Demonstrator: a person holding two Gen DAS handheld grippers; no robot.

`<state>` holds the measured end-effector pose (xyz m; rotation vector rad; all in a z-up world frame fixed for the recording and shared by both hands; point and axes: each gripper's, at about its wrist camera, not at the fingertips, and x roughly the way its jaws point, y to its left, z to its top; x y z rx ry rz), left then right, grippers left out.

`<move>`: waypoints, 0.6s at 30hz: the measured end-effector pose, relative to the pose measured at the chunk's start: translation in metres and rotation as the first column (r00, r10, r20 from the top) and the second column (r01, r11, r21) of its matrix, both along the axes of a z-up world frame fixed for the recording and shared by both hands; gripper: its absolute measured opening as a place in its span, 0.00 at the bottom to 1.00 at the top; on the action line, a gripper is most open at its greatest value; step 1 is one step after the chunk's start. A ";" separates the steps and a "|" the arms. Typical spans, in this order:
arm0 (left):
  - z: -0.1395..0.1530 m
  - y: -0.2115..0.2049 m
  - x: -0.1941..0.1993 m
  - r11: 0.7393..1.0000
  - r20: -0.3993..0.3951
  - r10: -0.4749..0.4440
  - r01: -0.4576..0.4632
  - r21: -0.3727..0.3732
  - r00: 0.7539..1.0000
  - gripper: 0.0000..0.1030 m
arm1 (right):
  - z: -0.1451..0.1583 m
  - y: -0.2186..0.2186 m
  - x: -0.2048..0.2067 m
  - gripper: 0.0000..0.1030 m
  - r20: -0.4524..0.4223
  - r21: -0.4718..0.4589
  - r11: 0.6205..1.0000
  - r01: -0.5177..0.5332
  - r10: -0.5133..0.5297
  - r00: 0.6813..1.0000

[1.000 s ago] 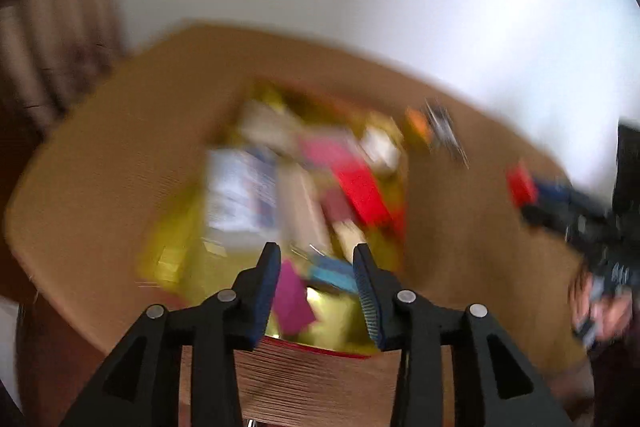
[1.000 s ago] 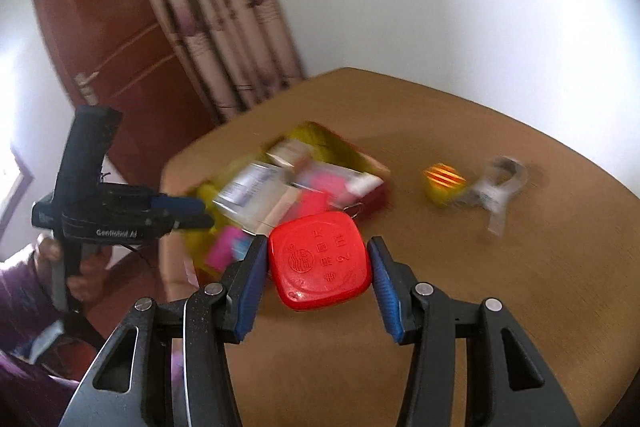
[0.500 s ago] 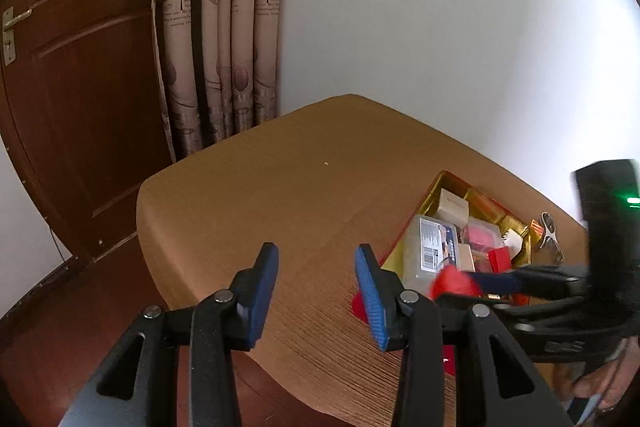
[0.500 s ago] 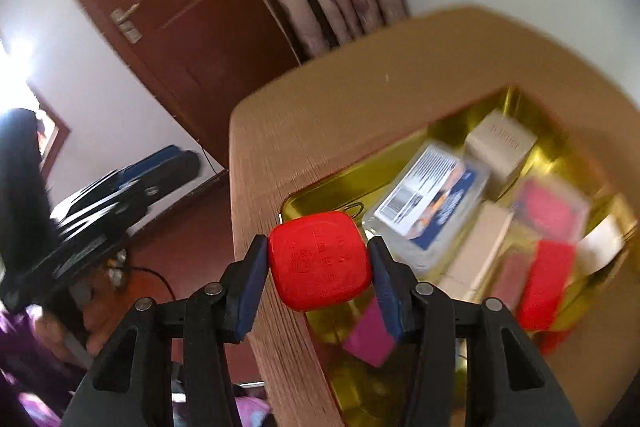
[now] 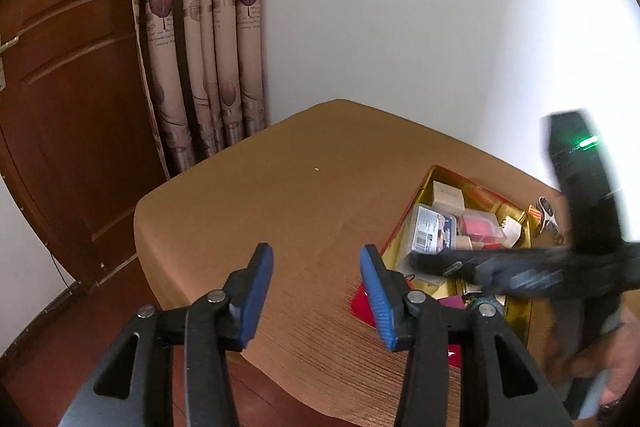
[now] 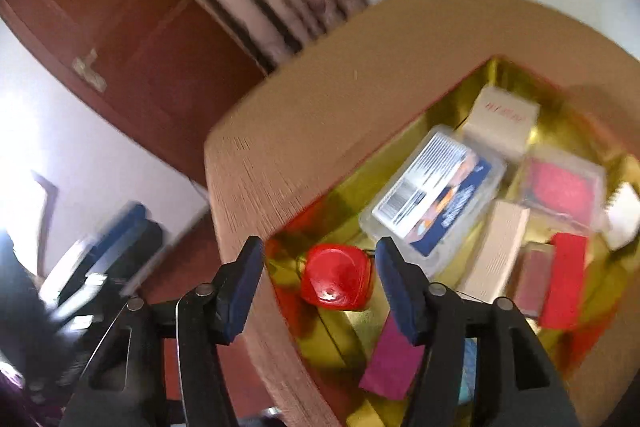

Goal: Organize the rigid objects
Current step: 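Carry the red rounded case into the tin and open the right tool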

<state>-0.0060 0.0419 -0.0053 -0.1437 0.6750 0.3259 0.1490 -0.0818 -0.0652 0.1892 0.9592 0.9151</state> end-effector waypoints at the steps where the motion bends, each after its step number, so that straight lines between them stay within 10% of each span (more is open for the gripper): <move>1: 0.000 -0.003 0.000 1.000 0.000 -0.004 0.004 0.011 1.000 0.45 | 0.005 -0.012 -0.005 0.54 0.022 0.036 0.999 0.024 -0.025 0.999; 6: -0.004 -0.027 0.000 0.995 -0.018 -0.064 0.065 0.075 0.998 0.46 | 0.012 -0.121 -0.051 0.68 0.249 -0.015 0.941 0.339 -0.324 0.913; 10: -0.005 -0.057 0.001 0.980 -0.032 -0.166 0.169 0.109 0.986 0.46 | -0.025 -0.203 -0.075 0.69 0.398 -0.259 0.776 0.576 -0.457 0.795; 18: 0.022 -0.132 0.041 0.908 -0.098 -0.412 0.416 0.034 0.906 0.46 | -0.075 -0.315 -0.093 0.72 0.478 -0.457 0.522 0.720 -0.539 0.693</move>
